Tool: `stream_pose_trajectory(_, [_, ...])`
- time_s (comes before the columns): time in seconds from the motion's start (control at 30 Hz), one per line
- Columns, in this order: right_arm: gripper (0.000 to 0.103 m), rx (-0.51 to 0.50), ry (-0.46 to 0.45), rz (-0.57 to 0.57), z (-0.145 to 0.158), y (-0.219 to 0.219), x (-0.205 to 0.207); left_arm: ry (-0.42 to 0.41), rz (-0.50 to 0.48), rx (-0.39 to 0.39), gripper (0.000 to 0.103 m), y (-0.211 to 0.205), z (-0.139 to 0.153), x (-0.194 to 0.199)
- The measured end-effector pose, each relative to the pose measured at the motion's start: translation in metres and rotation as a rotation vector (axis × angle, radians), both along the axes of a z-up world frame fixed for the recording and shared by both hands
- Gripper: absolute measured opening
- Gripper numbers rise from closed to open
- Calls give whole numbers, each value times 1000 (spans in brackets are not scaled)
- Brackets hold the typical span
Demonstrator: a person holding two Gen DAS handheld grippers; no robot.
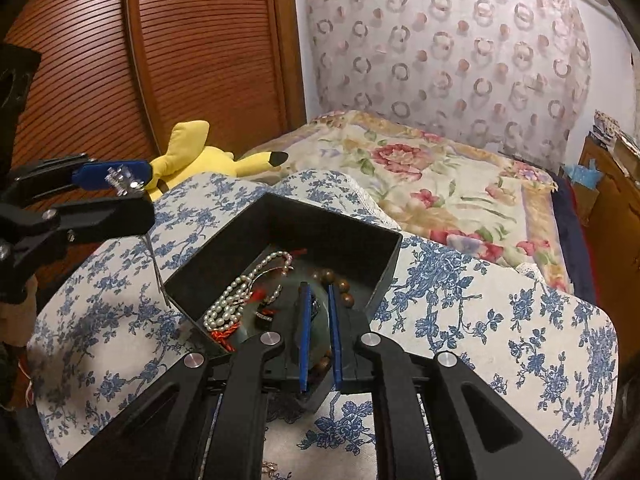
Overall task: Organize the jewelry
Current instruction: 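Carry the hair comb with the left tool while the right carries the jade bangle into the box, then open both tools inside the box and withdraw them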
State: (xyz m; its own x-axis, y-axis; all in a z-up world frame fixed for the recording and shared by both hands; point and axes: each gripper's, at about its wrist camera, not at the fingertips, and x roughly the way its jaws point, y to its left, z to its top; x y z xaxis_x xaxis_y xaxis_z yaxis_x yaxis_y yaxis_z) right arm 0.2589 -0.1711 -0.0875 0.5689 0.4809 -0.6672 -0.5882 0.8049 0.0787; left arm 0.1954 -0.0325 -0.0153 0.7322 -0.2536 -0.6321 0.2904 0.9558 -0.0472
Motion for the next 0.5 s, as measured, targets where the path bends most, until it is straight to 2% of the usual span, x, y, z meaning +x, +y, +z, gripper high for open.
stream_pose_trajectory(0.17, [11,17,-10,-24,5,-11,-2,-13,-15,3,61,-8,5,11])
stream_pose_trajectory(0.5, [11,28,-10,-69,5,-33,-14,32,-36,17,61,-26,-19,34])
